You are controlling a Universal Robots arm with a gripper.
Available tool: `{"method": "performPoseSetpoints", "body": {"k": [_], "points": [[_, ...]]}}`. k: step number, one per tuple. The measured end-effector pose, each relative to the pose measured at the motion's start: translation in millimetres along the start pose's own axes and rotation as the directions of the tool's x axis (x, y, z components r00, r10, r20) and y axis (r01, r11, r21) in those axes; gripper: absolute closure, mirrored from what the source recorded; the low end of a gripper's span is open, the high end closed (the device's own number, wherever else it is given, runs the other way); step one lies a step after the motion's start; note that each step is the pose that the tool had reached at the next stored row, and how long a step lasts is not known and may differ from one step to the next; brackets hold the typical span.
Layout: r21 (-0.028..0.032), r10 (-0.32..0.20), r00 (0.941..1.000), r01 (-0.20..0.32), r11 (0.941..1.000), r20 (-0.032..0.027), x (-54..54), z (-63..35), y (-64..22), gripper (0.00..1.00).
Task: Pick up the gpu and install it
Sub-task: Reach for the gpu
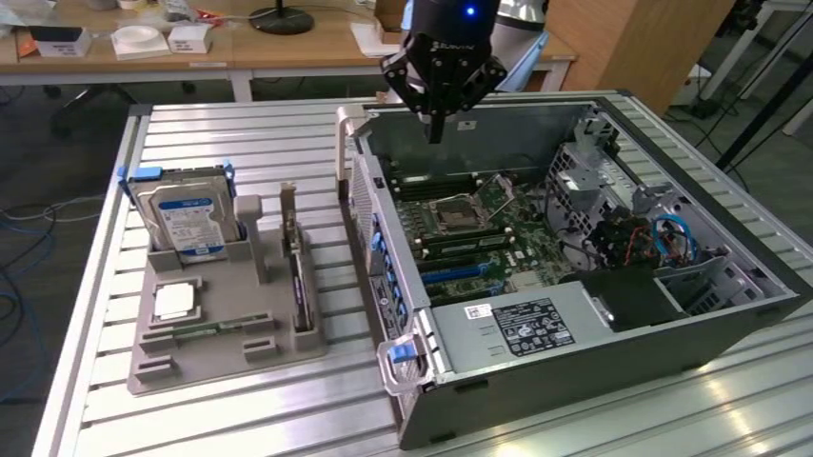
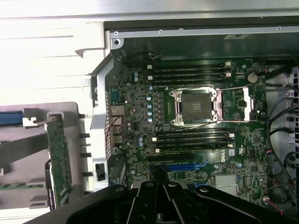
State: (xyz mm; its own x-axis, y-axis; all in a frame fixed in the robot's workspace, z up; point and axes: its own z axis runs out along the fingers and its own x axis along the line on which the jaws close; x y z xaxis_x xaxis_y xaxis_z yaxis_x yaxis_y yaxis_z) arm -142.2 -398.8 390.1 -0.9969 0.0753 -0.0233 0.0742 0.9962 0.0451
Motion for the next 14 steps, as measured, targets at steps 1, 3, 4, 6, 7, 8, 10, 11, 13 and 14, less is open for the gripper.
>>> {"method": "performPoseSetpoints", "body": {"k": [1,3,4,6,7,8,10,11,13,14], "points": [[0.0,0.0,1.0,0.0,1.0,0.0001,0.4,0.0,0.0,0.9],[0.0,0.0,1.0,0.0,1.0,0.0,1.3,0.1,-0.1,0.9],[0.0,0.0,1.0,0.0,1.0,0.0,1.8,0.1,-0.1,0.9],[0.0,0.0,1.0,0.0,1.0,0.0,2.6,0.1,-0.2,0.9],[0.0,0.0,1.0,0.0,1.0,0.0,3.0,0.1,-0.2,0.9],[0.0001,0.0,1.0,0.0,1.0,0.0,3.4,0.1,-0.3,0.9],[0.0,0.0,1.0,0.0,1.0,0.0001,4.2,0.2,-0.3,0.9],[0.0,0.0,1.0,0.0,1.0,0.0,4.6,0.2,-0.3,0.9],[0.0,0.0,1.0,0.0,1.0,0.0,5.3,0.2,-0.4,0.9],[0.0,0.0,1.0,0.0,1.0,0.0,5.7,0.2,-0.4,0.9]]}}
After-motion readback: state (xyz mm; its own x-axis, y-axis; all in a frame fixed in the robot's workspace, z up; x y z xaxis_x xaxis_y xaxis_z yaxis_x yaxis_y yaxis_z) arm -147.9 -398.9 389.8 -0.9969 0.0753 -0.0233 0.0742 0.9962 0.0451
